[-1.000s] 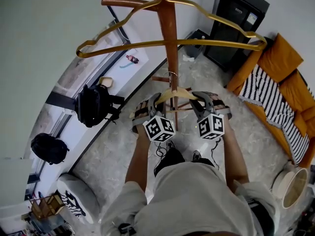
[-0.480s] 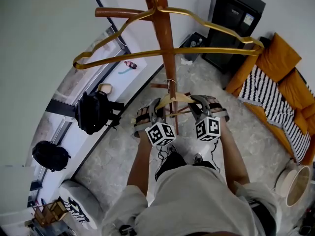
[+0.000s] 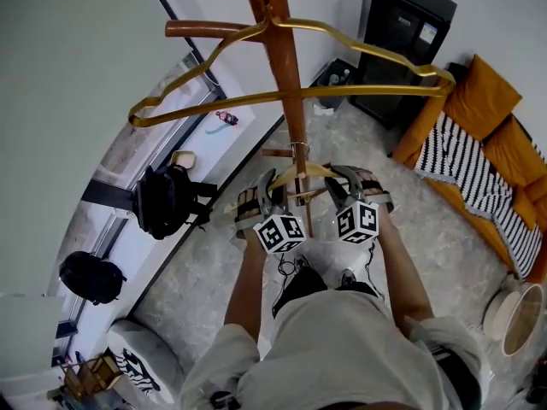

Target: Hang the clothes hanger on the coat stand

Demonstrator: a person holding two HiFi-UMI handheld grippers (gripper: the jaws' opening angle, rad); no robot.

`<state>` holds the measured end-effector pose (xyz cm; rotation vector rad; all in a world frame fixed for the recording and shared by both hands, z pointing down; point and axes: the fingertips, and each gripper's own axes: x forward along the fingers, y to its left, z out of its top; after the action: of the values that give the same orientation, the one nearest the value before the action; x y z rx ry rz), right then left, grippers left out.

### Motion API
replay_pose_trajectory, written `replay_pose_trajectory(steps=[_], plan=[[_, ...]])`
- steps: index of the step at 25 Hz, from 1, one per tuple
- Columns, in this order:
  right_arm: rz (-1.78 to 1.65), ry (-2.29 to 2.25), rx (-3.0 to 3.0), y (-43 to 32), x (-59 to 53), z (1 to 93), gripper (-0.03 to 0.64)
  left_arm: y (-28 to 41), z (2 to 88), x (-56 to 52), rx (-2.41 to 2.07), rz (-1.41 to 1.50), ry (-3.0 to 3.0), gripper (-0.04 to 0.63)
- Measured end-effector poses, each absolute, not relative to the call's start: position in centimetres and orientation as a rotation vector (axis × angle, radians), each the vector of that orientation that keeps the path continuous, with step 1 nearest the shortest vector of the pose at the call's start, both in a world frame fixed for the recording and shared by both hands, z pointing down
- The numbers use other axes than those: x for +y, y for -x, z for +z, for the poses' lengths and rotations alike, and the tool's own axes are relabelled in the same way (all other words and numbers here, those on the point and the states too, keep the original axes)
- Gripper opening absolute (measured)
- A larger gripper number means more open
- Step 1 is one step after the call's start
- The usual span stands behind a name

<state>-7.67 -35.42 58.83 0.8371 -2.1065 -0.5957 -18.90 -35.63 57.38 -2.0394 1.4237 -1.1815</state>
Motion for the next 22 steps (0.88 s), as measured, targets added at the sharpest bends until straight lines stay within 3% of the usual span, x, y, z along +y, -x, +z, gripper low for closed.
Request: replay_pose_trajectory(steps=[22], plan=[[-0.466,-0.928,-2.24,6.9,-33.3,57.2,0.163,18.4,56.7,-33.6,1.328,-1.138,2.005,0.241]])
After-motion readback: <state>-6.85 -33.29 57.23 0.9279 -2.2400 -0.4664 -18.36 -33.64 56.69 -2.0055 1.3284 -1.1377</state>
